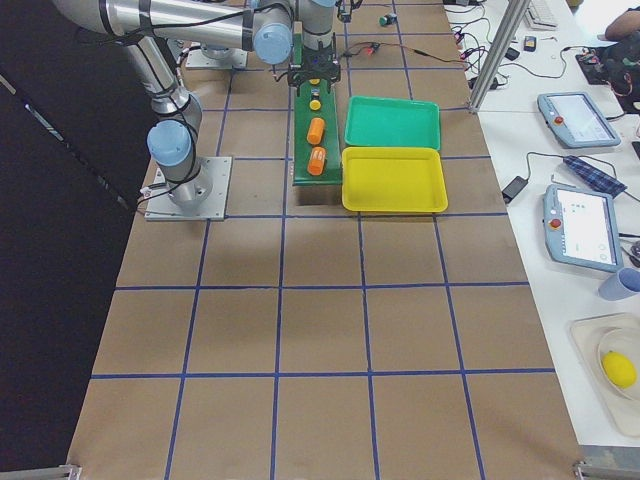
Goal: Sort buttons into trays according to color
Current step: 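Place the green-capped button on the belt while the right gripper grasps the orange cylinder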
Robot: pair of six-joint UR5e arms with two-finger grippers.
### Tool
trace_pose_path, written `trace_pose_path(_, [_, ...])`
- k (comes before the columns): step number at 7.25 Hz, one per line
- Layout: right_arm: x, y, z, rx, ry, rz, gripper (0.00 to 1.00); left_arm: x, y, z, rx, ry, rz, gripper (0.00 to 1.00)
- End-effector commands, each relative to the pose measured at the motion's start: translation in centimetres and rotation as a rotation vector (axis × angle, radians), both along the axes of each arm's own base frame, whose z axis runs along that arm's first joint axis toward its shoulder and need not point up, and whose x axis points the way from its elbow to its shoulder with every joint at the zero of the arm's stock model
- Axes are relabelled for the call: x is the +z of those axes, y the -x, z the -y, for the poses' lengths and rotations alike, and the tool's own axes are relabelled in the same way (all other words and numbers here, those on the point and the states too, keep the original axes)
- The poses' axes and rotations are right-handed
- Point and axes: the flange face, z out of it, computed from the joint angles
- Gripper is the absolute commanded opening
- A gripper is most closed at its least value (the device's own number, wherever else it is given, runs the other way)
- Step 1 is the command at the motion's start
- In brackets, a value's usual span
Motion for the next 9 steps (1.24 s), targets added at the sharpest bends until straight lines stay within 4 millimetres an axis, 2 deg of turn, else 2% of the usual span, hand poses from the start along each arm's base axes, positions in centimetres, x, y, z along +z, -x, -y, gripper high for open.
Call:
trace_pose_path(1, [-1.8,-2.5,0.6,0.048,-0.010,-0.003,1.00,-2.0,7.6,-5.5,-0.008,-0.044,0.017,0.26])
trace_pose_path(2, [-2.2,-2.6,0.7,0.050,-0.019,-0.002,1.00,-1.3,8.0,-6.8,-0.027,-0.017,0.050,0.26])
trace_pose_path(4, [-2.7,-3.0,0.6,0.059,-0.030,0.005,1.00,-1.2,6.9,-8.1,-0.095,-0.028,0.161,0.27])
trace_pose_path(5, [-3.3,-3.7,0.5,0.073,-0.045,0.017,1.00,-1.4,6.9,-8.1,-0.108,-0.031,0.164,0.27])
trace_pose_path(6, [-3.8,-4.6,1.3,0.085,-0.013,0.029,1.00,-2.1,6.8,-7.9,-0.109,-0.044,0.157,0.28])
trace_pose_path(7, [-4.7,-5.7,1.8,0.099,-0.002,0.031,1.00,-2.8,6.9,-8.2,-0.109,-0.059,0.155,0.34])
trace_pose_path(8, [-5.9,-6.2,2.4,0.107,-0.011,0.030,1.00,-3.0,7.0,-8.7,-0.114,-0.067,0.155,0.64])
trace_pose_path(9, [-6.6,-6.3,2.6,0.087,-0.026,0.027,1.00,-3.5,6.9,-8.6,-0.114,-0.074,0.152,0.99])
